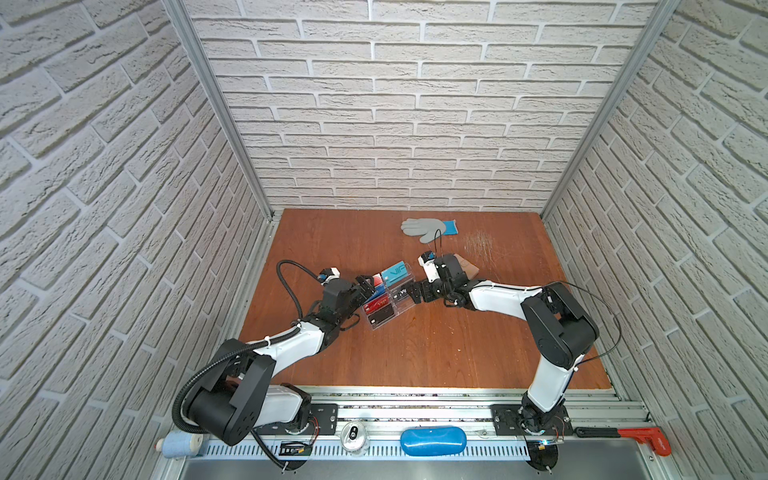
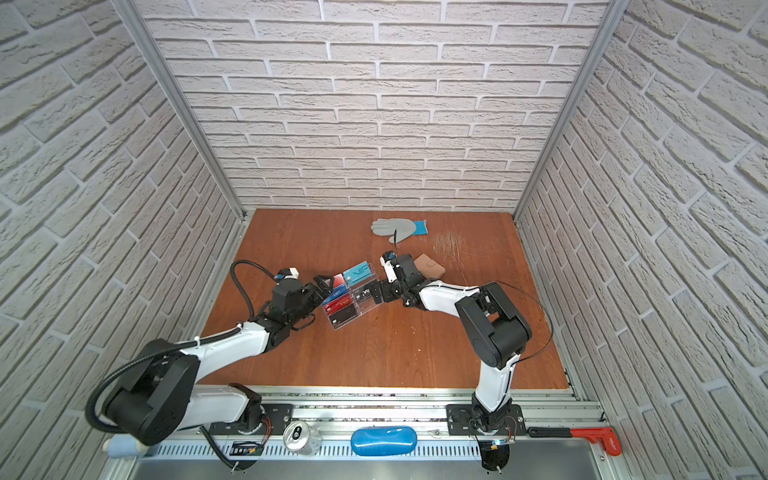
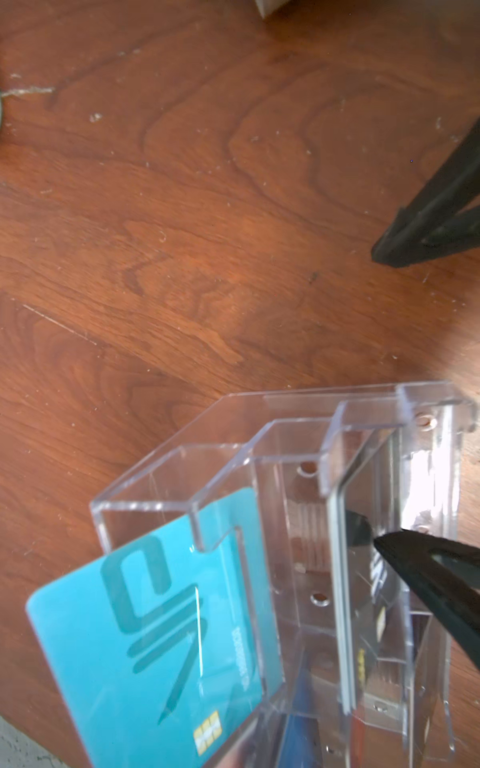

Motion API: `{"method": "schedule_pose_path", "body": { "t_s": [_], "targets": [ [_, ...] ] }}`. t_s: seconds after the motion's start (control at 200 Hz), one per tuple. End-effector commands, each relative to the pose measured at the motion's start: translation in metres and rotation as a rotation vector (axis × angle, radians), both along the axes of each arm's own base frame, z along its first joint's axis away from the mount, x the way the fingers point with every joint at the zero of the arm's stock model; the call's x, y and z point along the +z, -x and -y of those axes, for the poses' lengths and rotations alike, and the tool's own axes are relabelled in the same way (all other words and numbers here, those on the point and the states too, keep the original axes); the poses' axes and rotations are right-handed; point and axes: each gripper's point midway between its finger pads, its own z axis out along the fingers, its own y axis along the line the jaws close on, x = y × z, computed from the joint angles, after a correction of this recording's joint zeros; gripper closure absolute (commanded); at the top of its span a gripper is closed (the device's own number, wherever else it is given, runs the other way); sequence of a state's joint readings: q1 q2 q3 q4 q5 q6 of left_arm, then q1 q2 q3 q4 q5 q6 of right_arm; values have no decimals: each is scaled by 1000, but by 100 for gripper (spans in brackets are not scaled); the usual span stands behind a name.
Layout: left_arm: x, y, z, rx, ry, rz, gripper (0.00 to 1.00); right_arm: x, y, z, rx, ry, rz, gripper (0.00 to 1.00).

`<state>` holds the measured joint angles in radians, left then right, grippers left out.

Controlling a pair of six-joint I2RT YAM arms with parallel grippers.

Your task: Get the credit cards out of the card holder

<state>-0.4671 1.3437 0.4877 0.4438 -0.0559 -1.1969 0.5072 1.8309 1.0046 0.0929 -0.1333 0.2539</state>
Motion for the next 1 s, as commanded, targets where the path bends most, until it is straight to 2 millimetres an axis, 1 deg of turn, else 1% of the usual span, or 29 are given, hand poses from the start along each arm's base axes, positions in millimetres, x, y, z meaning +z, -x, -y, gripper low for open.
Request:
{"method": "schedule_pose_path", "body": {
  "t_s": [0.0,0.12,0.305,0.355,0.455,0.605,0.685,0.86,0.995],
  "targets": [
    [29,-22,19,-38,47,109,2,13,-12,-5,-39,-27,39,0],
    [27,-37,32,-58,65,115,2,10,-15,-4,-55,-26,32,0],
    [26,-60,57,-102,106,127,2,10,-20,-7,-75,-40,23,0],
    [24,-66,61,-106,110,123,2,10,-22,-9,-76,-47,21,0],
    [27,-76,64,-111,111,131,2,10,-25,-13,-82,-67,5,0],
    [28,-88,55,-101,91,127,2,13,-28,-20,-94,-110,-9,0],
    [28,-93,46,-90,93,123,2,14,-29,-22,-101,-115,-10,0],
    [27,-100,21,-64,73,113,2,13,-33,-34,-105,-137,-24,0],
    [30,-103,9,-72,51,104,2,11,-35,-45,-109,-147,-32,0]
  ]
}}
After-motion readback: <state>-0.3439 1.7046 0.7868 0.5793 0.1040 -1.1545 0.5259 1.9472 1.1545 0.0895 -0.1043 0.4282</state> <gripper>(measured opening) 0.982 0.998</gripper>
